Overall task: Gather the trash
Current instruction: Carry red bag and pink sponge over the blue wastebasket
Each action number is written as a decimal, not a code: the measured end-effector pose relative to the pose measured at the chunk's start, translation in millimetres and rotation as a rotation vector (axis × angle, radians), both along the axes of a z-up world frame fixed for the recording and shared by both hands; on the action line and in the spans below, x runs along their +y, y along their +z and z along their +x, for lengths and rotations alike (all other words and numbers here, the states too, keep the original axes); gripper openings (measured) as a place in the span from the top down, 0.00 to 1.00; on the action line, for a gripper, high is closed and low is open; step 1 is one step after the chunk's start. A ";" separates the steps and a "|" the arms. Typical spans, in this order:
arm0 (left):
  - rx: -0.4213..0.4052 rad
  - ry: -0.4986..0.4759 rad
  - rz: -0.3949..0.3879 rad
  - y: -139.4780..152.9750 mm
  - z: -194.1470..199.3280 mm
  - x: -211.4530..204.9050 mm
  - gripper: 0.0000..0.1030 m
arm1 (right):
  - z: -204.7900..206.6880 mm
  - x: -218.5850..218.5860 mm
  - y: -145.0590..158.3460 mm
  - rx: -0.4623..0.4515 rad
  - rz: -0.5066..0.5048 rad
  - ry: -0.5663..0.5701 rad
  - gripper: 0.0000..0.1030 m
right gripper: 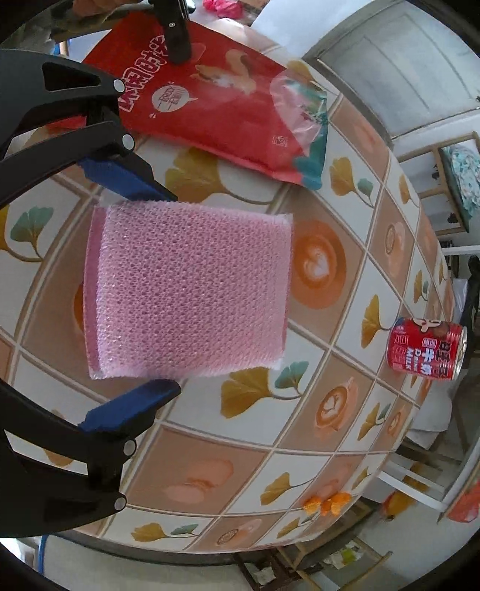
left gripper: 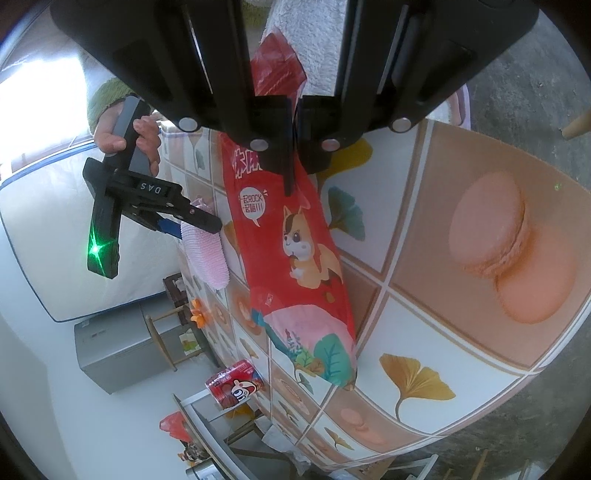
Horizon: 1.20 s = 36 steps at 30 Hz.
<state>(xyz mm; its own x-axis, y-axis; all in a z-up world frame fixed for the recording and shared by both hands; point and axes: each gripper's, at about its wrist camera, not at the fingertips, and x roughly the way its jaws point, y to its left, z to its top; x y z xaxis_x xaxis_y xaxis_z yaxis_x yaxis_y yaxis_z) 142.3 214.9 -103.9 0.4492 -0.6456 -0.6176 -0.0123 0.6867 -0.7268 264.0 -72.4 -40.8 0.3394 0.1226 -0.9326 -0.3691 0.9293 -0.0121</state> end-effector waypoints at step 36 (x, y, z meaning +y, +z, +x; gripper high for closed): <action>-0.371 -0.508 0.035 160.9 17.5 -257.5 1.00 | -212.9 -330.1 96.3 -0.388 0.357 -0.768 0.24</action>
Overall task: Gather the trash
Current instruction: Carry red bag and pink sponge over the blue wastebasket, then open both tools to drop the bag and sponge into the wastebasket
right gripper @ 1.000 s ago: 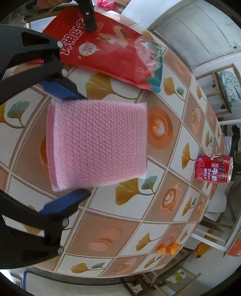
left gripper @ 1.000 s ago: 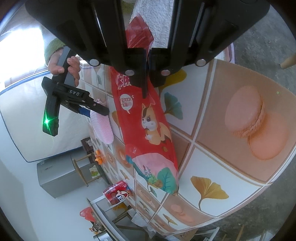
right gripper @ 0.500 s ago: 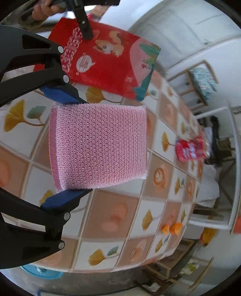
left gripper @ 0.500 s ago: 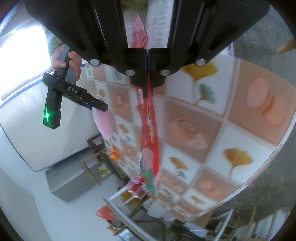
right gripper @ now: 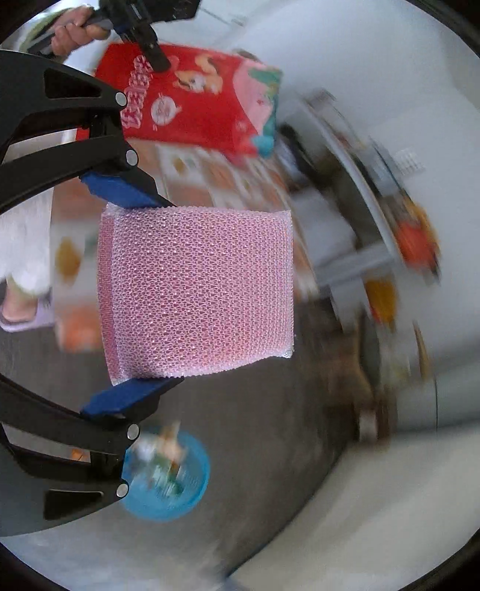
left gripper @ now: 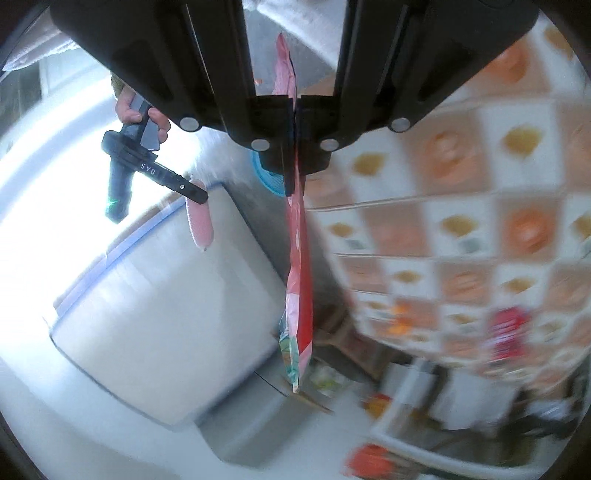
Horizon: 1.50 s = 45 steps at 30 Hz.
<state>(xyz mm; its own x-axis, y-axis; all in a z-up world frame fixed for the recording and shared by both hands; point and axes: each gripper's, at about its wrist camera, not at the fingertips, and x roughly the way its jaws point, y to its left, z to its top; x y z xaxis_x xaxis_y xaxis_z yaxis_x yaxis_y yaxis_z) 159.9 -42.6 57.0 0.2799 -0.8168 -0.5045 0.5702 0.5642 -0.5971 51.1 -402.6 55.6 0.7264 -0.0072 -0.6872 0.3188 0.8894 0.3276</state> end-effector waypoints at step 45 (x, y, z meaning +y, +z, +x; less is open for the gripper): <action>-0.142 -0.608 0.703 -180.9 27.8 -511.8 0.59 | -121.0 -235.2 -255.6 0.228 0.500 -0.574 0.23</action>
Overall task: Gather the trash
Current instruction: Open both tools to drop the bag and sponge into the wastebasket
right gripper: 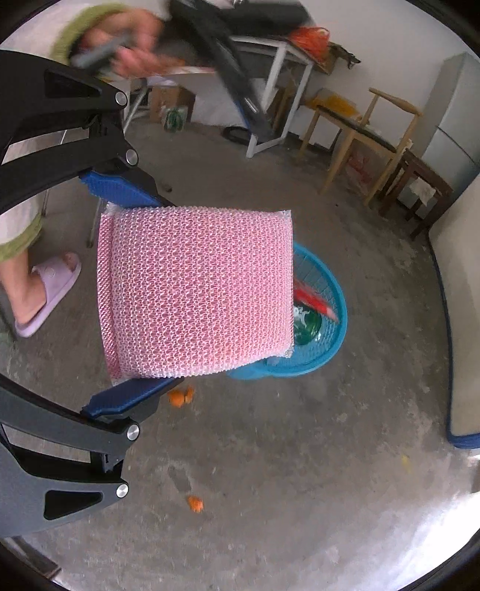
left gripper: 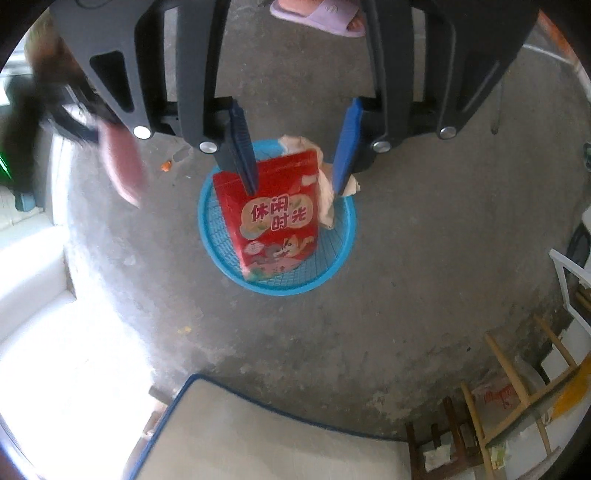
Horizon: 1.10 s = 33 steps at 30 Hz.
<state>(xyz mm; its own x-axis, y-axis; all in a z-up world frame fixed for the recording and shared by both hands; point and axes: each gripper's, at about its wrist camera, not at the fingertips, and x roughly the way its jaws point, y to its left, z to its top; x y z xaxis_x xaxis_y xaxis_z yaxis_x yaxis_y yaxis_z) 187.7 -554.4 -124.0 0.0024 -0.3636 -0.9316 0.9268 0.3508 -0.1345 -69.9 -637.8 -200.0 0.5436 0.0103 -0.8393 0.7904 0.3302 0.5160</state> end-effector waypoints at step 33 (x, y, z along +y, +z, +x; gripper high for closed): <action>-0.096 0.550 -0.290 134.0 10.0 419.0 0.32 | 67.8 -65.0 -74.6 0.059 0.096 -0.114 0.16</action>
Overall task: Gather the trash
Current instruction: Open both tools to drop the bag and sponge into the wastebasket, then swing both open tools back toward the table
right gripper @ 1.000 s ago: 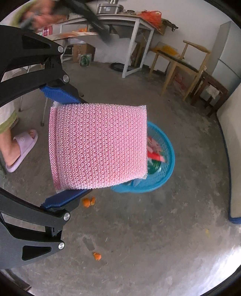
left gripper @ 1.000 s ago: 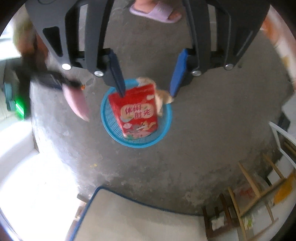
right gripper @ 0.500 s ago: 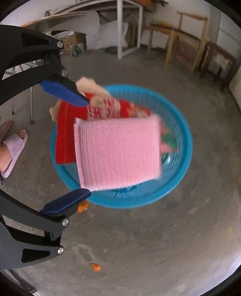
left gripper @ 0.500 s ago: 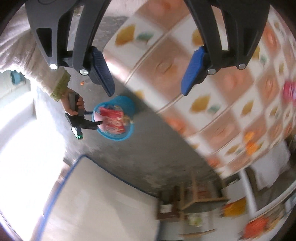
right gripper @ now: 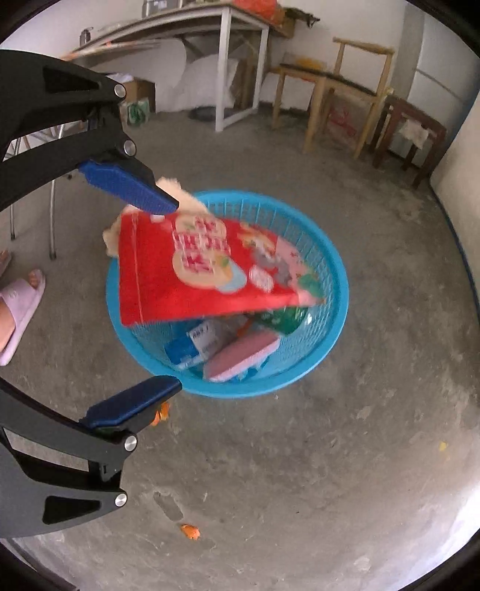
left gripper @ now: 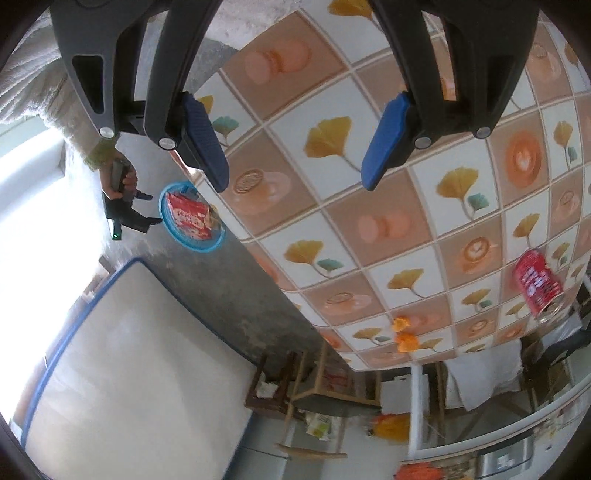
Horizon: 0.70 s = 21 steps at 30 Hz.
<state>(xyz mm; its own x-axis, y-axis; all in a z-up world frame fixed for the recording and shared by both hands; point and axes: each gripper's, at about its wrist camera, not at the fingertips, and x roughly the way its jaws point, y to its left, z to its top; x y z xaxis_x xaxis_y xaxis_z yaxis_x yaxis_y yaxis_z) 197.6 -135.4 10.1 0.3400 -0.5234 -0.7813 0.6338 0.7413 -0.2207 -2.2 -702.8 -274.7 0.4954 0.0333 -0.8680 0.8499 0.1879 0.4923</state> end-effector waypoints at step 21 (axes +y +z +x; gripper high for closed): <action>-0.009 0.244 -0.118 -12.1 -10.6 110.5 0.19 | 117.1 198.8 257.9 -0.311 -0.406 0.674 0.09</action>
